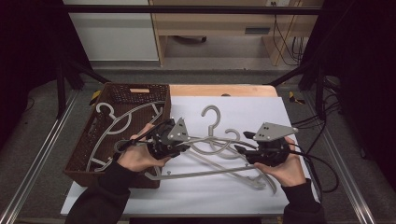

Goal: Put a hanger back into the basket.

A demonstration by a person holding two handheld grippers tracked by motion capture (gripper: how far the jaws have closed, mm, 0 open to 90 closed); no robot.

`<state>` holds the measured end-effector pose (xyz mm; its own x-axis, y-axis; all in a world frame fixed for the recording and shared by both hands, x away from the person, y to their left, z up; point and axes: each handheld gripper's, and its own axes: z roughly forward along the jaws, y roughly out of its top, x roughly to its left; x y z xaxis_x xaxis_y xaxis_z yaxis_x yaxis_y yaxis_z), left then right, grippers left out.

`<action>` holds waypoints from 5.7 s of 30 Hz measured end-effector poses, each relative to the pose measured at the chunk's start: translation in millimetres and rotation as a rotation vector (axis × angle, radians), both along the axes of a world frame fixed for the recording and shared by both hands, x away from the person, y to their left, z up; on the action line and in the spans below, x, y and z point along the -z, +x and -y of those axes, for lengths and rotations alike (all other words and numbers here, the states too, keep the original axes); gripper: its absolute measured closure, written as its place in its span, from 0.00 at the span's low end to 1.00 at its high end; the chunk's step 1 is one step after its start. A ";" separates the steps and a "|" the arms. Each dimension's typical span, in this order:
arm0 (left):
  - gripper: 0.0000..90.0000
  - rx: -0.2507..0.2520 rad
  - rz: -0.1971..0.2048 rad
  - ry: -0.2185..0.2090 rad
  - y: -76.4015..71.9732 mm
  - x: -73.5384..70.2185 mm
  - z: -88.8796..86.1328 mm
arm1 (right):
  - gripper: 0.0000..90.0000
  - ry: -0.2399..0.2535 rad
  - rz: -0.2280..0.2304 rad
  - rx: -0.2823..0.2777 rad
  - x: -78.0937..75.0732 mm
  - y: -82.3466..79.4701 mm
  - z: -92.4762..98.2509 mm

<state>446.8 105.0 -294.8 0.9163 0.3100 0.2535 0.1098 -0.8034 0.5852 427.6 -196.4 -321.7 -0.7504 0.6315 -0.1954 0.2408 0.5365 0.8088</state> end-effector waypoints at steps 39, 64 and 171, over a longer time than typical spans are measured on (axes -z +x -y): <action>0.91 -0.332 0.215 -0.291 0.6 -55.5 -114.5 | 0.26 0.138 -0.032 0.341 43.4 -4.7 81.2; 0.91 -0.668 0.271 -0.298 18.3 5.9 -214.9 | 0.16 0.112 -0.075 0.320 56.0 2.9 62.5; 0.33 -0.598 0.197 -0.471 -13.5 48.0 -161.6 | 0.26 -0.051 -0.202 0.334 102.3 32.4 29.3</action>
